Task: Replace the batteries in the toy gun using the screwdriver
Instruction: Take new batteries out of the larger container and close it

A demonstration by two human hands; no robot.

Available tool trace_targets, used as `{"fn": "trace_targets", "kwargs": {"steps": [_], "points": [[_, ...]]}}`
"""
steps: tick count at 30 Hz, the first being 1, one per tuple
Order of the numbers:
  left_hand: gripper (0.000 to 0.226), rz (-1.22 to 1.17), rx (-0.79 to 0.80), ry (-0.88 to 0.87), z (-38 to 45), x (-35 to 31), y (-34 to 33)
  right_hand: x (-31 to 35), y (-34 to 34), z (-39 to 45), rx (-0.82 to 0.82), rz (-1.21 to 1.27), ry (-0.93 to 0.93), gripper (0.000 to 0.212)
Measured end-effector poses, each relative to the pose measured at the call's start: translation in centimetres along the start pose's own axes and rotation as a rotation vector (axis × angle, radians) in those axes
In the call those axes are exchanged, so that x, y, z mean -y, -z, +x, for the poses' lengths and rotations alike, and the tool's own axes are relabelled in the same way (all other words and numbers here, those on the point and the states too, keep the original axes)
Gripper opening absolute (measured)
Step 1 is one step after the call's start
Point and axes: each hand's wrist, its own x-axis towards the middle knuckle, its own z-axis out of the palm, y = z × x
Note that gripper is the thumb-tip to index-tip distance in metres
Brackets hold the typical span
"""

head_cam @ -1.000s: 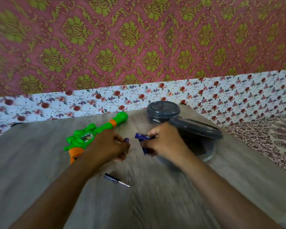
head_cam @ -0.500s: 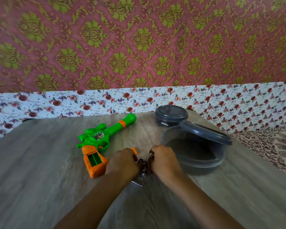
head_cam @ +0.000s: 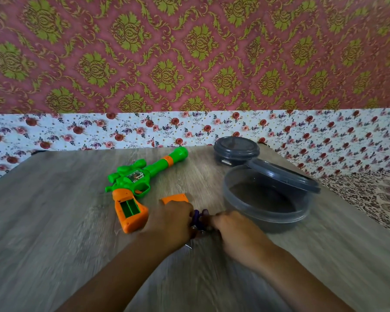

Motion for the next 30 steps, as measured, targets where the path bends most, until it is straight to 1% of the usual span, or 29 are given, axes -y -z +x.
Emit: {"fn": "trace_targets", "kwargs": {"steps": [2, 3, 5, 10, 15, 18, 21, 26, 30], "points": [[0.03, 0.023, 0.001, -0.014, 0.0, -0.3, 0.0, 0.0, -0.2, 0.1, 0.028, -0.073, 0.034, 0.037], [0.033, 0.021, 0.006, -0.012, 0.0, -0.4, 0.0, 0.1, -0.1, 0.1, 0.026, -0.087, 0.041, 0.036], [0.039, 0.011, 0.015, -0.006, 0.1, -0.6, 0.0, 0.2, 0.0, 0.2, 0.001, -0.11, 0.053, 0.034], [0.038, -0.006, -0.011, 0.0, 0.5, -0.4, -0.7, 0.7, 0.0, 0.6, -0.065, -0.12, 0.091, 0.037], [0.032, -0.039, -0.067, 0.002, 0.9, -0.1, -1.0, 0.3, -0.4, 1.3, -0.067, -0.066, 0.052, 0.039], [0.028, -0.01, -0.113, 0.009, 1.4, -0.1, -0.9, 0.4, -0.4, 2.0, -0.03, -0.073, 0.019, 0.038], [0.025, -0.022, -0.12, 0.016, 1.6, 0.0, -1.0, 0.8, 0.3, 2.4, -0.002, -0.091, 0.005, 0.037], [0.013, -0.068, -0.11, 0.03, 1.3, 0.2, -1.0, 0.8, 0.3, 2.1, -0.006, -0.097, -0.027, 0.035], [0.02, -0.072, -0.092, 0.022, 1.1, 0.0, -0.7, 0.6, 0.4, 1.8, -0.004, -0.076, -0.039, 0.036]]}}
